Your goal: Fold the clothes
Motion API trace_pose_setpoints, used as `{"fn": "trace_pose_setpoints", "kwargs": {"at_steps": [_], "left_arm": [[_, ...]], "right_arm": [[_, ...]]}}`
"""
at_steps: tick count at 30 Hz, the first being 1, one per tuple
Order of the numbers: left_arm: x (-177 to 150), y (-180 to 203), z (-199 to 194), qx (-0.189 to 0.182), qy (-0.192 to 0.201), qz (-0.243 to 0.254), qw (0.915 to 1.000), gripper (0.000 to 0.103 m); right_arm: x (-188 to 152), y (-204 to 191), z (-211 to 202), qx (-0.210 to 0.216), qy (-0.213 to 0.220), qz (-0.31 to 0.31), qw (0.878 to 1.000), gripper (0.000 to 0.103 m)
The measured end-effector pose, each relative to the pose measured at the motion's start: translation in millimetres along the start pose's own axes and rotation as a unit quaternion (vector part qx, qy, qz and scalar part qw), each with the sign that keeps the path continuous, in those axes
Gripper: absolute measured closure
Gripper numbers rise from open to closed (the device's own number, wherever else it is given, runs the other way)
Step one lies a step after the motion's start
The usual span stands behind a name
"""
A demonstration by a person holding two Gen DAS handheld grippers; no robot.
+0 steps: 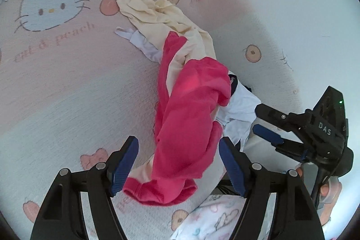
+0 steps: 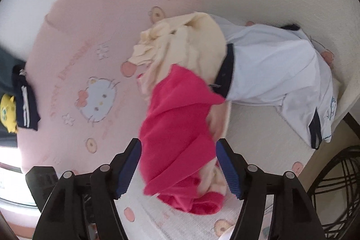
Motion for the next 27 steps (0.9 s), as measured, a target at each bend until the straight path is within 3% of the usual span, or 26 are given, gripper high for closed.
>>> {"fn": "trace_pose_setpoints", "kwargs": {"at_steps": [5, 12, 18, 23, 24, 26, 27], "left_arm": [[10.2, 2.1, 22.1, -0.019, -0.014, -0.011, 0.9997, 0.031], [28.4, 2.8, 52.7, -0.023, -0.028, -0.019, 0.9992, 0.031], [38.5, 7.7, 74.3, -0.012, -0.039, 0.002, 0.9992, 0.031], [39.9, 2.2, 84.5, -0.012, -0.026, 0.002, 0.9996, 0.031], [39.9, 0.8, 86.8, -0.008, -0.024, 0.002, 0.9997, 0.032], [39.2, -0.6, 89.9, -0.003, -0.023, 0.007, 0.9997, 0.054], [38.5, -1.4, 90.8, -0.005, -0.023, 0.007, 0.9997, 0.057]], "right_arm": [[10.9, 24.6, 29.4, 0.026, -0.025, 0.044, 0.998, 0.035], [24.4, 56.3, 73.8, 0.015, -0.048, 0.087, 0.995, 0.035], [32.7, 73.7, 95.5, 0.069, -0.039, 0.141, 0.987, 0.035], [29.5, 84.0, 115.0, 0.109, -0.044, 0.206, 0.972, 0.035], [29.8, 82.7, 117.7, 0.117, -0.047, 0.21, 0.97, 0.035], [33.4, 76.6, 119.7, 0.113, -0.046, 0.193, 0.974, 0.035], [35.4, 72.7, 118.5, 0.102, -0.038, 0.174, 0.979, 0.035]]}}
Point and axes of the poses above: each gripper's, at about its wrist camera, not at the fingertips, and z roughly the way its jaws point, y to its right, x to its top, the point moved 3 cm from there along z, roughly the way its jaws point, and after that the axes turned 7 degrees about z, right-handed, at the moved point
